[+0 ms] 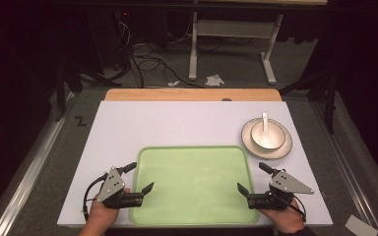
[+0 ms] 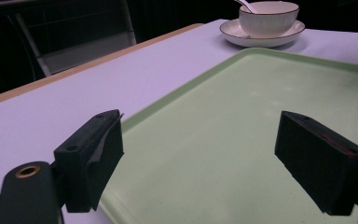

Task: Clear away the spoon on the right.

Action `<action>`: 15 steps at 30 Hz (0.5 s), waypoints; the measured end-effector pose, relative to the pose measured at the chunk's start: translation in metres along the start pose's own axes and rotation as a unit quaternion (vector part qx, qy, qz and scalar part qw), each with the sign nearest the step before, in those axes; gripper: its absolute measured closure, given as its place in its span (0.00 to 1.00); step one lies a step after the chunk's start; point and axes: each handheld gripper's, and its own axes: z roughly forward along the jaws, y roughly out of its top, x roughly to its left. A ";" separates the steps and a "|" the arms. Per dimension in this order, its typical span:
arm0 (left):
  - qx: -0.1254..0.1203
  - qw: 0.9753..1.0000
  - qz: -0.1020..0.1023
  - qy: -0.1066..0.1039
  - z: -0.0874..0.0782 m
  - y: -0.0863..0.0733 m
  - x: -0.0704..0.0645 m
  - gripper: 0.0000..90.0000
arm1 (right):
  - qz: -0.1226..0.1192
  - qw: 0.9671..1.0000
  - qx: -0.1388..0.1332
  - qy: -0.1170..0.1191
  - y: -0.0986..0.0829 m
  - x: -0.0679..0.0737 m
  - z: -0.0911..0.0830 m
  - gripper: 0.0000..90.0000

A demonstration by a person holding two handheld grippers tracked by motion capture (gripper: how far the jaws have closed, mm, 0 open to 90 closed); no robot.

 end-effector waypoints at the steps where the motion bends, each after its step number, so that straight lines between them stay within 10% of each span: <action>1: 0.000 1.000 0.001 0.000 0.000 0.000 0.000 0.17 | -0.014 1.000 0.001 0.014 -0.002 0.007 -0.004 0.01; 7: 0.000 1.000 0.000 0.001 0.001 0.000 0.000 0.17 | -0.046 0.998 -0.002 0.043 -0.009 0.032 -0.018 0.01; 15: 0.003 1.000 0.000 0.000 0.003 0.000 -0.001 0.17 | -0.035 0.999 -0.003 0.042 -0.010 0.027 -0.013 0.01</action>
